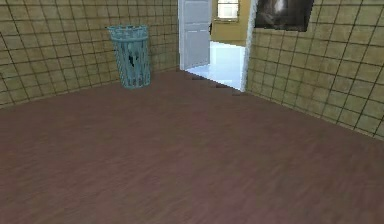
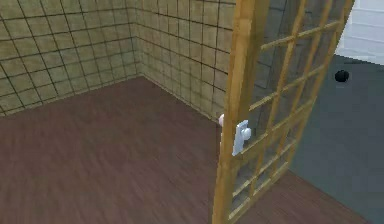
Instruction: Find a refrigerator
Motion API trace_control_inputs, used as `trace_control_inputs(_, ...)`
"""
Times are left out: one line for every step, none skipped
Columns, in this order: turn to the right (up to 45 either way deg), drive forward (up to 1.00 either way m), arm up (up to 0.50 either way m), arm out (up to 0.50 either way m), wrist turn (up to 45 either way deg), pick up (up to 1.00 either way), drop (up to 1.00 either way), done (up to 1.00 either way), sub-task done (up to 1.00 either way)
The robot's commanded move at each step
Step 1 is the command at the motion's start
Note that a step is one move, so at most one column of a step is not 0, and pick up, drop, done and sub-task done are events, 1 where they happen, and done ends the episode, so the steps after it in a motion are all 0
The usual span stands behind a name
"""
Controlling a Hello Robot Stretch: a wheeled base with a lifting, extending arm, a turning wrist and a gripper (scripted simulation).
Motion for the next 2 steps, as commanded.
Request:
trace_control_inputs(6.0,0.0,0.0,0.0,0.0,0.0,0.0,0.0,0.0)
trace_control_inputs(0.0,1.0,0.0,0.0,0.0,0.0,0.0,0.0,0.0)
